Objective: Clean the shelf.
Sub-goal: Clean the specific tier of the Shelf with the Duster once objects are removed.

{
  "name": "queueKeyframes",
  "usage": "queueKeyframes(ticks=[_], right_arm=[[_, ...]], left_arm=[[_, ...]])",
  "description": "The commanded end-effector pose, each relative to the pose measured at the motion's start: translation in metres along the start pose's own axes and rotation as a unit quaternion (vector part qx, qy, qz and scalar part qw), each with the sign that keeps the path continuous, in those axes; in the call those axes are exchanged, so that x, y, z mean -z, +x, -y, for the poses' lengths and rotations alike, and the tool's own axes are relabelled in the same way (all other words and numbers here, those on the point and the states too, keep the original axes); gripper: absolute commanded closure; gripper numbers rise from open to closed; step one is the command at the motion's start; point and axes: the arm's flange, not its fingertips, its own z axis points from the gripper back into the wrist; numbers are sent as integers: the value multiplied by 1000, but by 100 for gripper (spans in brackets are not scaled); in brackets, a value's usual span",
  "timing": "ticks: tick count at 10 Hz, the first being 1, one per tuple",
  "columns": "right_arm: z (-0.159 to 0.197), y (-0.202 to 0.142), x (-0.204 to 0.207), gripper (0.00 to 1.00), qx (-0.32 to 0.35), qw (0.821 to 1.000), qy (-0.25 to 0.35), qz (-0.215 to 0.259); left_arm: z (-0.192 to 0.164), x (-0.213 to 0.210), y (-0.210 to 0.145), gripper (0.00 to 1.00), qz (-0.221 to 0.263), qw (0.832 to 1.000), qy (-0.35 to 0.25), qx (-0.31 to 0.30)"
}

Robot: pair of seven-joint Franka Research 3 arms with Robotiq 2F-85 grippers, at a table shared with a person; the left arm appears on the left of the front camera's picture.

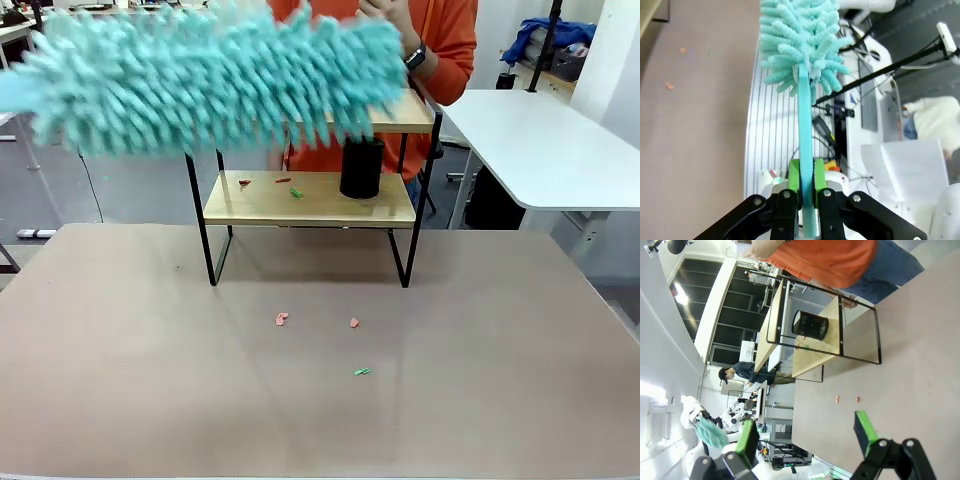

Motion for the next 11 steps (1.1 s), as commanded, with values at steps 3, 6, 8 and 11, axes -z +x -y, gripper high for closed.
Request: queueKeyframes(ticks=[3, 6, 8, 11], right_arm=[[-1, 3, 2, 0, -12, 1000, 10, 6], [-1, 3, 2, 0, -12, 1000, 10, 6], [-1, 3, 2, 0, -12, 1000, 10, 6], [-1, 3, 2, 0, -12, 1000, 10, 6]], left_arm=[[22, -59, -199, 87, 340, 917, 109, -181], [-35, -31, -254, 87, 407, 812, 137, -395], [-71, -21, -235, 87, 384, 785, 177, -453], [-114, -7, -204, 87, 340, 779, 186, -494]])
